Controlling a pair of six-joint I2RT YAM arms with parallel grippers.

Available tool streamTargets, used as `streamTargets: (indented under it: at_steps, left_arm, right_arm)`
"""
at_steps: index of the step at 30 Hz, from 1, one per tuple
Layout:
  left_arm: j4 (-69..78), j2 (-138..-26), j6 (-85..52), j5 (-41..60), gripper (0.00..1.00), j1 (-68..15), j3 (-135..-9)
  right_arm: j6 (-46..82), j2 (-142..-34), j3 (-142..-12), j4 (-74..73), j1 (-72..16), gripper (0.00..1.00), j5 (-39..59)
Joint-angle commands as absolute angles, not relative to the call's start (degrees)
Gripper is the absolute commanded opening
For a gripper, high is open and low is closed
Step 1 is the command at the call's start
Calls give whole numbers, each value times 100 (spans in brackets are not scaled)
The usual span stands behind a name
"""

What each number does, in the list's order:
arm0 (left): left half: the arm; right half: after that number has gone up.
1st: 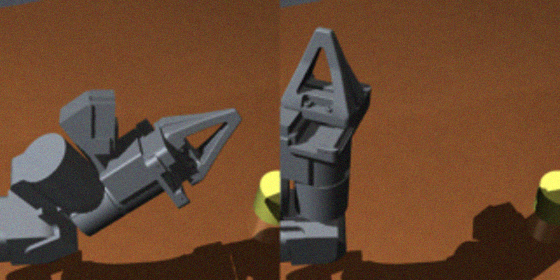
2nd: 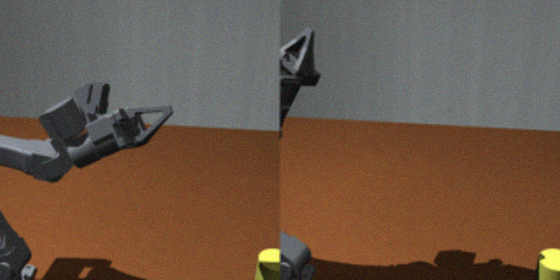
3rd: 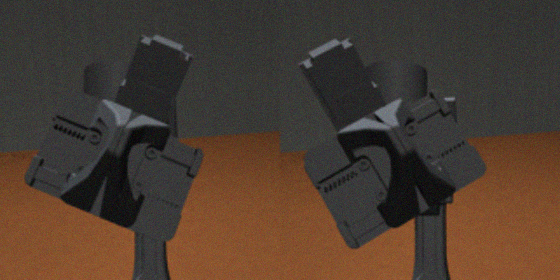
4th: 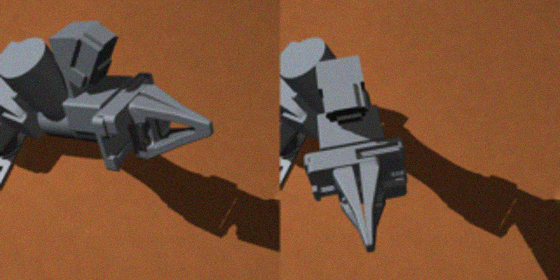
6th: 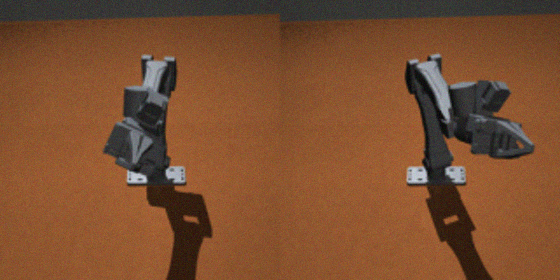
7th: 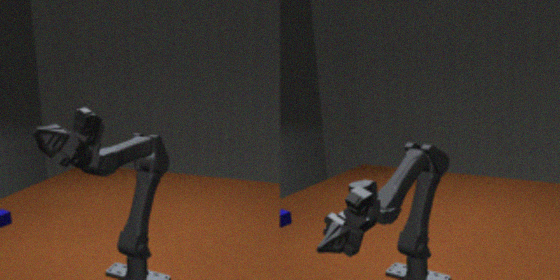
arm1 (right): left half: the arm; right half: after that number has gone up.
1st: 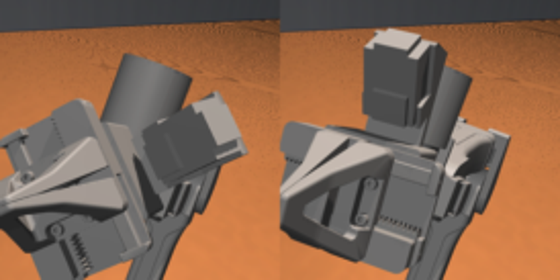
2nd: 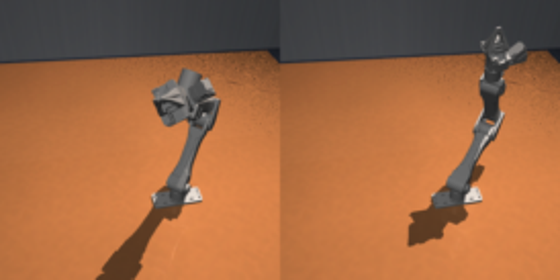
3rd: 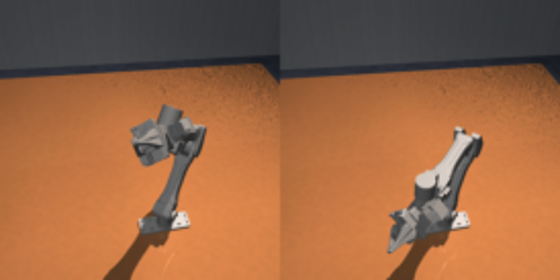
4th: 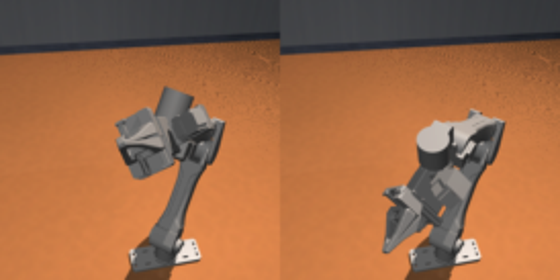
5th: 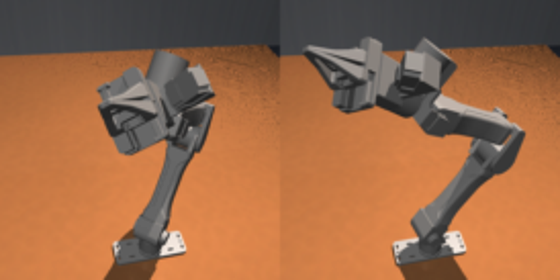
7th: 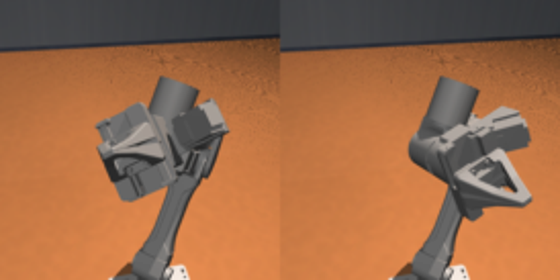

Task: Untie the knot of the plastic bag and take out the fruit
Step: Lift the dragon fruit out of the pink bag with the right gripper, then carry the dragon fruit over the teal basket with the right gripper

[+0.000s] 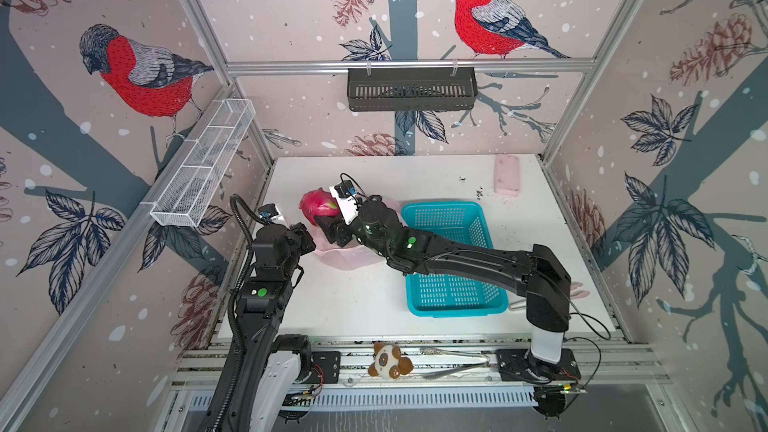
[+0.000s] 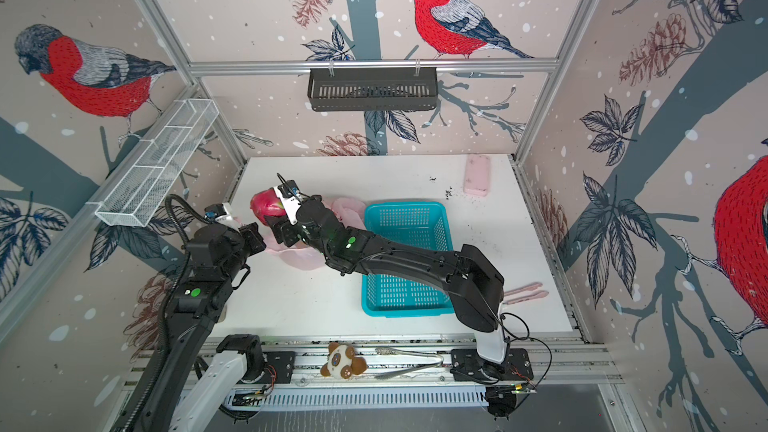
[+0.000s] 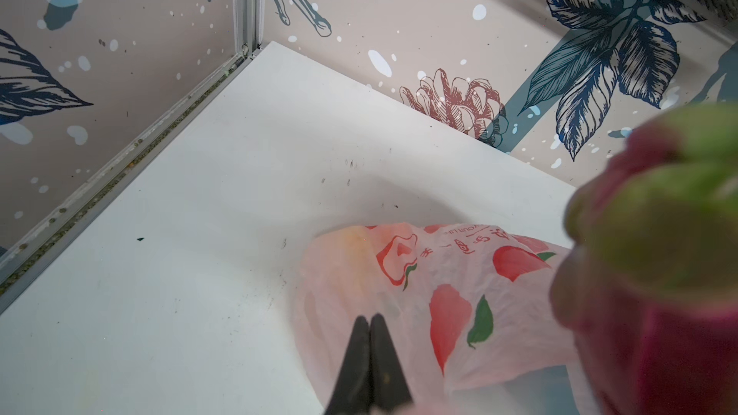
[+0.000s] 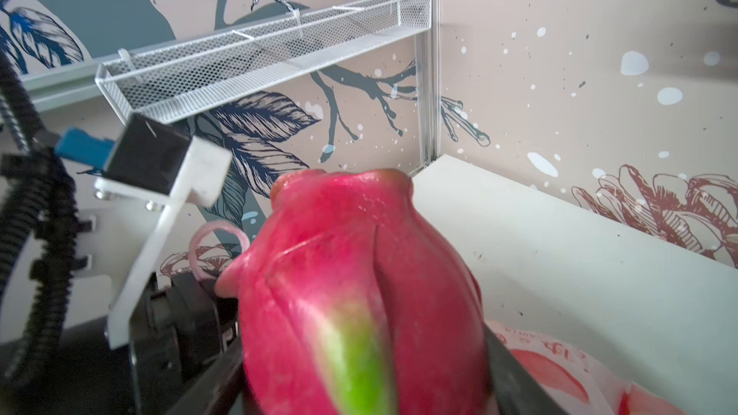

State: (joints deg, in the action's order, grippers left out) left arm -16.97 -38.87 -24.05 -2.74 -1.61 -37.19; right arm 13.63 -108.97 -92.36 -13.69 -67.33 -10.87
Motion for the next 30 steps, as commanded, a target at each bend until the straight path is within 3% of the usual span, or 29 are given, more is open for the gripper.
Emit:
streamTargets:
  at_steps: [1, 17, 30]
  left_arm:
    - [-1421, -3767, -2410, -33, 0, -154, -3610]
    - [-1567, -3315, -2532, 285, 0, -156, -3342]
    - [-1714, -3182, -2445, 334, 0, -156, -3366]
  right_arm:
    - [1282, -10942, -9462, -1483, -6741, 53, -1267]
    - [1389, -10558, -9542, -817, -6292, 53, -1898]
    - [2185, -8587, -7306, -118, -5677, 53, -2959]
